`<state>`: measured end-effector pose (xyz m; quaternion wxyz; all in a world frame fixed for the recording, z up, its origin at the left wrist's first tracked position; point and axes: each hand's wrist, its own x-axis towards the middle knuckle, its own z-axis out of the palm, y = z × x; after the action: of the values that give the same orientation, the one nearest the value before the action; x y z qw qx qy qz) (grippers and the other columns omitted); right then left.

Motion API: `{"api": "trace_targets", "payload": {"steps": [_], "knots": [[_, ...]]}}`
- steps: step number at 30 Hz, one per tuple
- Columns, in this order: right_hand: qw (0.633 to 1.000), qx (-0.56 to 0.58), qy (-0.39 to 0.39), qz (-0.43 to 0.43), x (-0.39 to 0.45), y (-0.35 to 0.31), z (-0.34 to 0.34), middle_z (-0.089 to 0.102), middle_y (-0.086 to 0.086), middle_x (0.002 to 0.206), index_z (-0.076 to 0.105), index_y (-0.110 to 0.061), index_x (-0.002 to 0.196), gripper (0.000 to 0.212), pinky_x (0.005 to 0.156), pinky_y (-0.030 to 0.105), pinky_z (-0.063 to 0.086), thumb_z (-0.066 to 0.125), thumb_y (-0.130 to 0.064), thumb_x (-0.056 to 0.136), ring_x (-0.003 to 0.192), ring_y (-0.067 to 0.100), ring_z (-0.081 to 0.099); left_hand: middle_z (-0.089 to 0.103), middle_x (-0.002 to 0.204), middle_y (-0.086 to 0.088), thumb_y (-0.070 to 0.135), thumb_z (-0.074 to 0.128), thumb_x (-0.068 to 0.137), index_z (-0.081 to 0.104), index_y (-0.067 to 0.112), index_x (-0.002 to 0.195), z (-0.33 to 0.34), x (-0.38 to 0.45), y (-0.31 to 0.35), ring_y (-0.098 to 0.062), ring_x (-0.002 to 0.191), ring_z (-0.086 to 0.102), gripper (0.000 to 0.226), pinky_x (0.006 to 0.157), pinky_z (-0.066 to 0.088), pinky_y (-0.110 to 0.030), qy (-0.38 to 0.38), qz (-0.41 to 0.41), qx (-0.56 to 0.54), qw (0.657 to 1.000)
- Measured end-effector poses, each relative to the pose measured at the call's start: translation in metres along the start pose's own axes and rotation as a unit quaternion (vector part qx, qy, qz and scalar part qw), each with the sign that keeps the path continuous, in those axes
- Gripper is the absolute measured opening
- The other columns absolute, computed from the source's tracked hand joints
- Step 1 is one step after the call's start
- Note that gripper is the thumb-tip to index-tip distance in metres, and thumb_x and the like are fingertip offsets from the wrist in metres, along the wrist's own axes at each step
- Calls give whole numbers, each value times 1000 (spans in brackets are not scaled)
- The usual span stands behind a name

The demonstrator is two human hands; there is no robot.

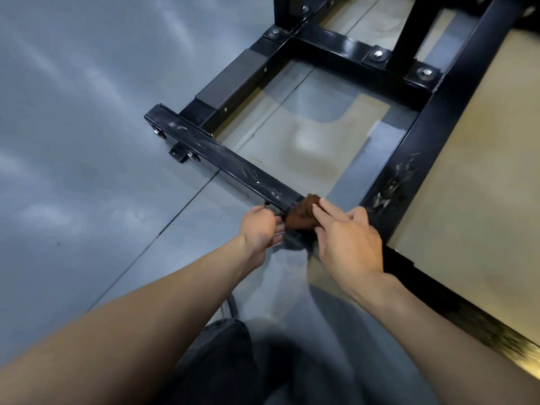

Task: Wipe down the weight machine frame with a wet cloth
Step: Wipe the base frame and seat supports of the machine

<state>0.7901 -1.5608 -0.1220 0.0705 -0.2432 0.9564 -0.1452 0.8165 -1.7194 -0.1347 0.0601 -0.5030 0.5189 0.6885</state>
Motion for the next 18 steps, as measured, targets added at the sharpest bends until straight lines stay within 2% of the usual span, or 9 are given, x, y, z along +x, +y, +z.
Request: {"api": "trace_targets", "payload": {"steps": [2, 3, 5, 7, 9, 11, 12, 15, 18], "knots": [[1000, -3, 9, 14, -21, 17, -6, 57, -23, 133, 63, -34, 119, 28, 67, 41, 55, 65, -21, 94, 89, 22, 40, 48, 76, -4, 0, 29, 104, 23, 22, 160, 1, 1, 2, -16, 63, 47, 60, 59, 41, -29, -8, -2, -25, 1000], [1000, 0, 14, 28, -29, 24, -6, 59, -25, 132, 64, -35, 117, 29, 66, 41, 55, 67, -20, 93, 88, 21, 41, 48, 78, -4, 1, 29, 105, 21, 23, 161, 1, 0, 3, -17, 66, 47, 61, 62, 44, -29, -16, -3, -28, 999], [998, 5, 36, 47, -37, 29, -3, 65, -24, 126, 69, -35, 113, 34, 65, 41, 54, 75, -15, 86, 84, 22, 45, 59, 86, -6, 7, 30, 108, 24, 24, 161, -2, -1, 5, -20, 73, 60, 55, 75, 56, -37, -23, -10, -23, 999], [998, 1, 57, 32, -31, 20, 0, 67, -23, 122, 69, -34, 108, 33, 64, 40, 53, 78, -15, 82, 83, 24, 46, 66, 101, -11, 19, 33, 111, 33, 20, 157, -5, -1, 6, -23, 80, 68, 46, 85, 58, -42, -16, -21, -21, 999], [999, -11, 32, -1, -13, -3, 2, 59, -25, 114, 61, -34, 108, 29, 67, 39, 48, 70, -17, 86, 88, 25, 42, 69, 113, -14, 30, 34, 111, 45, 12, 149, -9, -2, 10, -21, 79, 71, 43, 79, 59, -37, -7, -29, -21, 999], [1000, 1, 17, -16, 10, -29, 8, 41, -18, 93, 49, -32, 103, 28, 66, 37, 38, 63, -12, 89, 89, 24, 36, 73, 105, -14, 27, 34, 110, 53, 11, 137, -10, -2, 13, -19, 71, 72, 37, 67, 59, -33, 4, -17, -24, 1000], [1000, 13, 17, -19, 21, -40, 10, 38, -15, 92, 46, -32, 101, 29, 66, 37, 34, 60, -10, 89, 89, 24, 33, 73, 100, -14, 24, 34, 109, 57, 11, 130, -12, -2, 15, -20, 71, 72, 34, 61, 60, -32, 6, -9, -26, 1000], [999, 1, -8, -35, 31, -45, 16, 47, -18, 122, 48, -33, 108, 25, 68, 37, 35, 56, -13, 96, 91, 24, 31, 74, 95, -13, 23, 34, 107, 64, 9, 119, -14, -1, 17, -22, 73, 71, 35, 56, 59, -28, 11, 0, -21, 1000], [998, -31, 27, -42, 6, -15, 14, 52, -22, 139, 58, -34, 123, 35, 69, 38, 46, 64, -19, 93, 91, 26, 40, 71, 97, -12, 29, 34, 109, 54, 19, 121, -17, 2, 15, -26, 83, 71, 25, 76, 62, -37, 5, -11, -28, 1000]]}}
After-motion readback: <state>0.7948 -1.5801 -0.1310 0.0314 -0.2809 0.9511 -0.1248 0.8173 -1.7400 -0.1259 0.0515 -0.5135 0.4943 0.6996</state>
